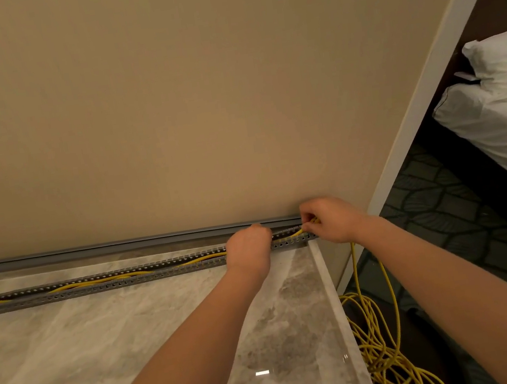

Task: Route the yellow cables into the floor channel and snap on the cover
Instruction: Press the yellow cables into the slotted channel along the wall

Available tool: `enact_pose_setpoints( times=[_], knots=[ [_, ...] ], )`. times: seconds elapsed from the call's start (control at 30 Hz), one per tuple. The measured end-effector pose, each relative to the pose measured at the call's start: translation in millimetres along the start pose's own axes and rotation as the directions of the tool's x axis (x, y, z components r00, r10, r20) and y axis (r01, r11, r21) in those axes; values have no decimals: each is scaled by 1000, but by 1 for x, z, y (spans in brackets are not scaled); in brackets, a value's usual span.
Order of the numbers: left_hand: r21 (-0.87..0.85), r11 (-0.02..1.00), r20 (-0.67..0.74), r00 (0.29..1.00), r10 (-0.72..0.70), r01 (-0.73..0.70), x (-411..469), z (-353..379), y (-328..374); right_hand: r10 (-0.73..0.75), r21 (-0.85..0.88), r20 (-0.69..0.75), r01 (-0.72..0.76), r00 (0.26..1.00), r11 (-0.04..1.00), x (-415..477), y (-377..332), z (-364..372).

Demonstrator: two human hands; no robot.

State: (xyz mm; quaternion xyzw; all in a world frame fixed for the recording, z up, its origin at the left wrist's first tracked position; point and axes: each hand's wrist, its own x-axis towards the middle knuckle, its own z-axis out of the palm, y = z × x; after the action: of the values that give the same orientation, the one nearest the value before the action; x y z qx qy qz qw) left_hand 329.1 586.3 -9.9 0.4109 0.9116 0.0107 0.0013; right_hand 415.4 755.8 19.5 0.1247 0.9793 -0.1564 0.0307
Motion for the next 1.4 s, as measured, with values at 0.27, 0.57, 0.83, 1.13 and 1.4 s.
enact_pose_setpoints(
  times=[0.27,0.57,0.83,1.13,1.4],
  knots=[
    [8,1000,-10,1000,8,-8,-1,0,0,148,132,-165,-127,975,983,-1,-9,11],
    [5,1000,-34,999,19,-19,-3,0,-1,304,82,-187,-294,934,952,-7,-6,6],
    [-46,996,-50,996,70,-73,-4,0,-12,199,-14,-238,-209,951,978,-13,-11,15],
    [-278,957,-159,986,41,-84,-25,-2,-43,91,62,-229,-78,969,995,4,-56,24],
    [-248,960,-199,964,-178,126,-54,-9,-113,-18,-67,-234,2,972,998,40,-123,40]
  ],
)
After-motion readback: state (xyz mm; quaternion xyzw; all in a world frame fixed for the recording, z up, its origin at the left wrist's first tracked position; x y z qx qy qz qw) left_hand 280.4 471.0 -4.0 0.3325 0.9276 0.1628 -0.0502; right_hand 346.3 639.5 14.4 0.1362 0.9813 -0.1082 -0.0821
